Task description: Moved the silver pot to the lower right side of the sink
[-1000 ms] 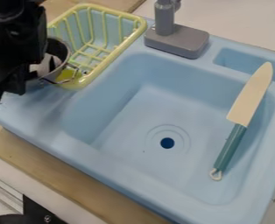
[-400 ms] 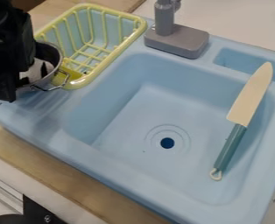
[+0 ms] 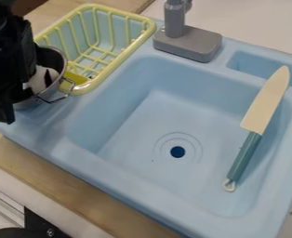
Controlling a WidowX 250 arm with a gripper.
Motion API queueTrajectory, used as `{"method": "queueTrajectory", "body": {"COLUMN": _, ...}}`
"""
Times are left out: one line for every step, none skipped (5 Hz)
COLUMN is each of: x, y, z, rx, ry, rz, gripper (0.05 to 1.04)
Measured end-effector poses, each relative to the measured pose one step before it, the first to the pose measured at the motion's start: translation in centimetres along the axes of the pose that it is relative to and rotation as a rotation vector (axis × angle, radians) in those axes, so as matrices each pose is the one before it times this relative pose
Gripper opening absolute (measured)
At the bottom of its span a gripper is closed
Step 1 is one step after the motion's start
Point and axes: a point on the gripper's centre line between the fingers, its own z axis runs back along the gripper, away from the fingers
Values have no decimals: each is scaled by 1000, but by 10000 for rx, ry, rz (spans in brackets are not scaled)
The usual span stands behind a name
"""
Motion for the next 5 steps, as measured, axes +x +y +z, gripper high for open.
{"method": "queueTrajectory", "body": {"x": -30, "y": -179, "z": 67, "rx": -281, "ry": 2, "rz": 148, "gripper": 766}}
{"method": "queueTrajectory", "body": {"x": -502, "y": 193, "z": 872, "rx": -36, "ry": -103, "rz": 296, "gripper": 985}}
{"method": "queueTrajectory", "body": {"x": -159, "y": -55, "z": 755, "rx": 8, "ry": -50, "rz": 271, "gripper": 996}}
{"method": "queueTrajectory", "body": {"x": 97, "y": 9, "z": 910, "rx": 171, "ry": -31, "rz": 222, "gripper": 996}}
{"method": "queueTrajectory", "body": {"x": 693, "y": -10, "z": 740, "rx": 16, "ry": 177, "rz": 54, "gripper": 996}}
